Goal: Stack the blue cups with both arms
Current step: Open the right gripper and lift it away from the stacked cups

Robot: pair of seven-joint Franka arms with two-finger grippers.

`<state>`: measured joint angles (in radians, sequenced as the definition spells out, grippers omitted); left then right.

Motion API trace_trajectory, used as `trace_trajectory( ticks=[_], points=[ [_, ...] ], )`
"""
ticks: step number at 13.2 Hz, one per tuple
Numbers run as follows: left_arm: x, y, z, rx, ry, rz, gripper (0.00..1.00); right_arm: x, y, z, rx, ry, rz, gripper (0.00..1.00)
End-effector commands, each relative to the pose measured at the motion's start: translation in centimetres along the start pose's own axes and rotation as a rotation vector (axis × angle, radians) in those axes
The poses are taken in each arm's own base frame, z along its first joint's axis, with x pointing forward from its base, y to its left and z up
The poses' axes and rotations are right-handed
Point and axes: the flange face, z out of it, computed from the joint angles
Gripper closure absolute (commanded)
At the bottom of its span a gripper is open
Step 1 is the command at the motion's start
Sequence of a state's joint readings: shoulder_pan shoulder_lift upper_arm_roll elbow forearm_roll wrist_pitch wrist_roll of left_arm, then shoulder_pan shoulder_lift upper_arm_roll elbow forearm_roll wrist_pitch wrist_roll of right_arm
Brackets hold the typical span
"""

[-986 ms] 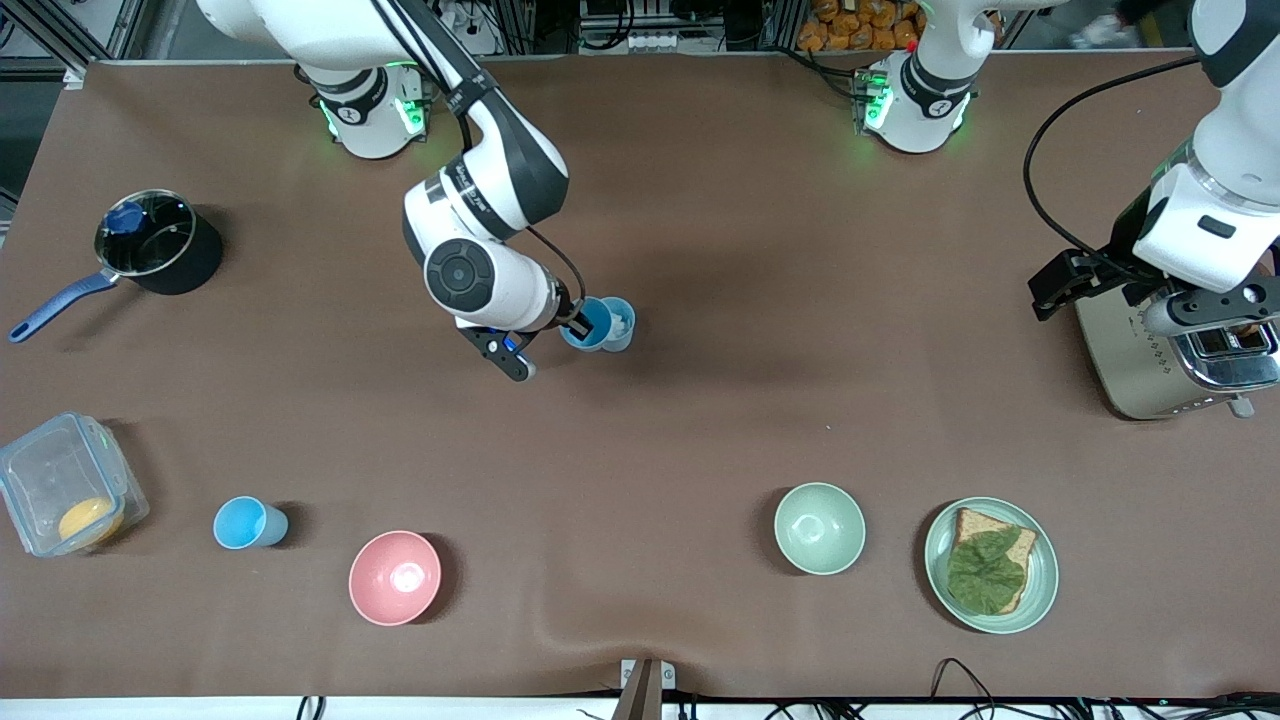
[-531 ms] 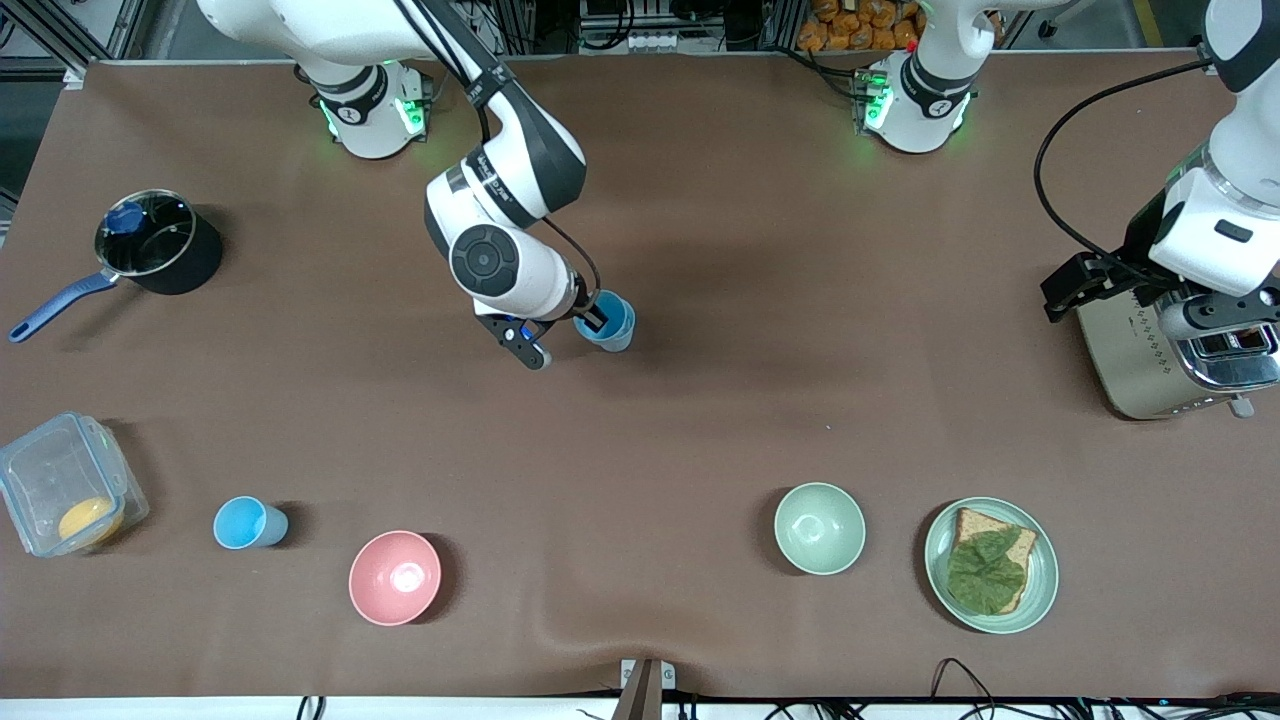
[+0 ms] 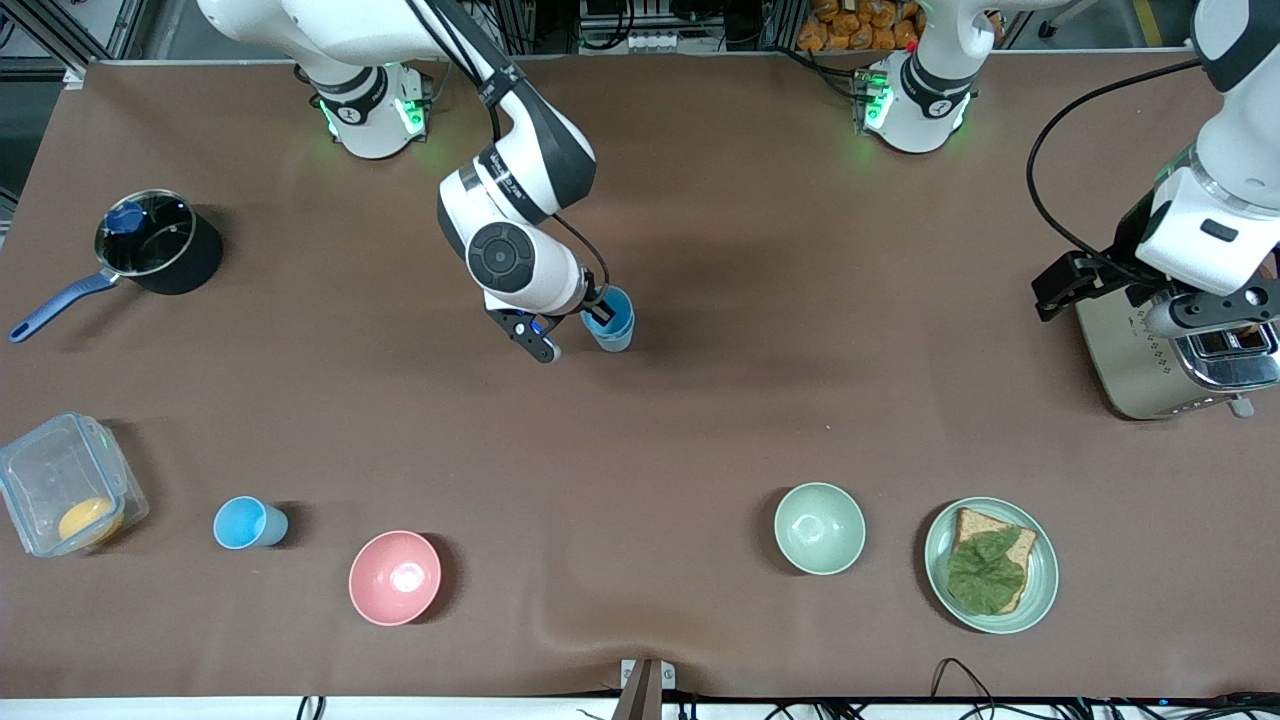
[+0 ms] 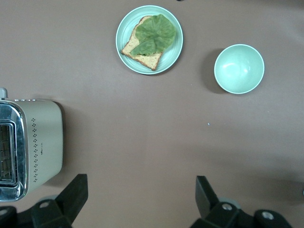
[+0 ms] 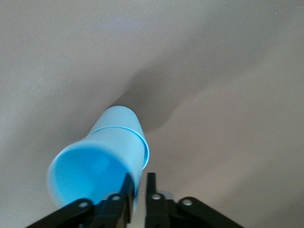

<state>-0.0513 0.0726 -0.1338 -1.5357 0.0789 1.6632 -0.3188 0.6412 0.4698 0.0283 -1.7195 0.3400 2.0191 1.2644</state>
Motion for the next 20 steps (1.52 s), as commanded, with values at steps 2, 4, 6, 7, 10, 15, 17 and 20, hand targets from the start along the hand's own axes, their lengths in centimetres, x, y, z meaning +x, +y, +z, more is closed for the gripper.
trace_trajectory(
  ticks=[2,4,6,7,10,15,17,20],
  points=[
    [-1.0,0.8,-0.7,-0.017,-0.005,-0.003,0.00,2.0,1.1,-2.7,-0.002,0.024,0.026,0.00],
    [-1.2,1.2,-0.6,-0.019,-0.006,0.006,0.00,5.4,3.3,-4.9,-0.076,0.080,-0.062,0.00],
    [-1.3,1.3,-0.9,-0.020,-0.002,0.010,0.00,9.8,6.0,-7.6,-0.109,0.037,-0.127,0.00],
    [-1.2,1.3,-0.9,-0.021,0.000,0.010,0.00,11.8,7.5,-8.8,-0.121,0.014,-0.168,0.00],
    [-1.0,1.5,-0.5,-0.021,-0.004,0.012,0.00,17.2,12.8,-11.2,-0.161,-0.008,-0.302,0.00],
    [-0.9,1.5,-0.4,-0.022,-0.002,0.012,0.00,21.9,22.6,-12.6,-0.200,0.007,-0.465,0.00],
    [-1.0,1.5,-0.5,-0.023,-0.001,0.012,0.00,22.6,25.7,-12.7,-0.159,0.050,-0.509,0.00],
    [-1.0,1.5,-0.7,-0.023,0.001,0.012,0.00,26.2,30.1,-13.6,-0.118,0.047,-0.578,0.00]
  ],
)
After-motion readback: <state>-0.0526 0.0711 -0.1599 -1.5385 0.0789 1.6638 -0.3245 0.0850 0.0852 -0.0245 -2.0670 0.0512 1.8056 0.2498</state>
